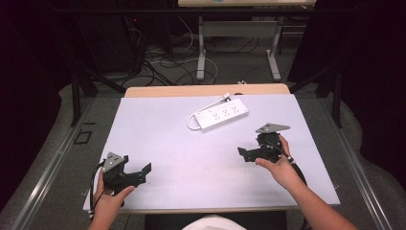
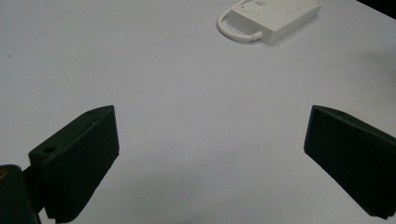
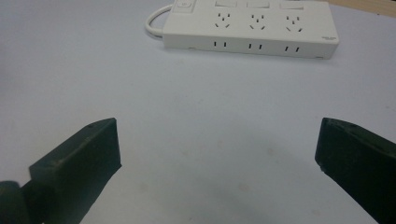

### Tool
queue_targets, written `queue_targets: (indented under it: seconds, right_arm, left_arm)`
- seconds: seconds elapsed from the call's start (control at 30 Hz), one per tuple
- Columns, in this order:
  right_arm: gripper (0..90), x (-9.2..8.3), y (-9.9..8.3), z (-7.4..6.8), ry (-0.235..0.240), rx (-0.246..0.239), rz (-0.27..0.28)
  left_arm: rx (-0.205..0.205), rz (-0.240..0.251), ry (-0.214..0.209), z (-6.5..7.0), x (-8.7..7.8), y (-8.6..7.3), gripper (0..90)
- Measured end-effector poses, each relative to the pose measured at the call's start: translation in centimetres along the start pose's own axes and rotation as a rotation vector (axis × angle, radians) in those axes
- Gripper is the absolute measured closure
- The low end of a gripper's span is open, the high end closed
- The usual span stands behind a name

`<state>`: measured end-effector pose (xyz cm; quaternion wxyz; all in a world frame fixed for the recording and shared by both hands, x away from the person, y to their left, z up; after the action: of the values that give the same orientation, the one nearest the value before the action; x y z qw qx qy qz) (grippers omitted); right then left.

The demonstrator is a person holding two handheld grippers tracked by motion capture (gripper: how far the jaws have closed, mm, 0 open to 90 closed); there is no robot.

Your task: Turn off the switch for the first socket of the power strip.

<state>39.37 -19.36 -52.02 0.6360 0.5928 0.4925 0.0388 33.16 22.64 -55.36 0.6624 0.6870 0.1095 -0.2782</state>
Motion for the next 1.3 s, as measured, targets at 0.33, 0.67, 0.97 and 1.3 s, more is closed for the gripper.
queue_targets:
  seconds: [0.33, 0.67, 0.97, 1.3]
  right_arm:
    - [0.0, -2.1, -2.1, -0.1, -0.024, -0.018, 0.027]
    - [0.0, -4.1, -4.1, 0.3, -0.063, -0.007, 0.050]
    - [0.0, -4.9, -6.6, 1.5, -0.094, 0.007, 0.050]
    - [1.2, -4.7, -8.2, 2.8, -0.121, 0.036, 0.055]
  left_arm:
    - [0.007, -0.006, -0.001, 0.1, 0.1, -0.1, 0.2]
    - [0.010, -0.002, 0.004, 0.1, 0.1, -0.1, 0.2]
    - [0.010, 0.001, 0.006, 0.1, 0.1, -0.1, 0.2]
    - [-0.002, 0.001, 0.006, 0.1, 0.2, -0.1, 0.2]
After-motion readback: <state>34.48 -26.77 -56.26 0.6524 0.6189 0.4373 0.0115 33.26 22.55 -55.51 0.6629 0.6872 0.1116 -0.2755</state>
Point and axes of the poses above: each handheld gripper's, and its own axes: x roughly forward along the jaws, y roughly out of its top, z roughly to its right, the point moved 5 cm from there along x, roughly forward along the jaws, and after that the axes turned 13 degrees about y, right-handed, at the moved point
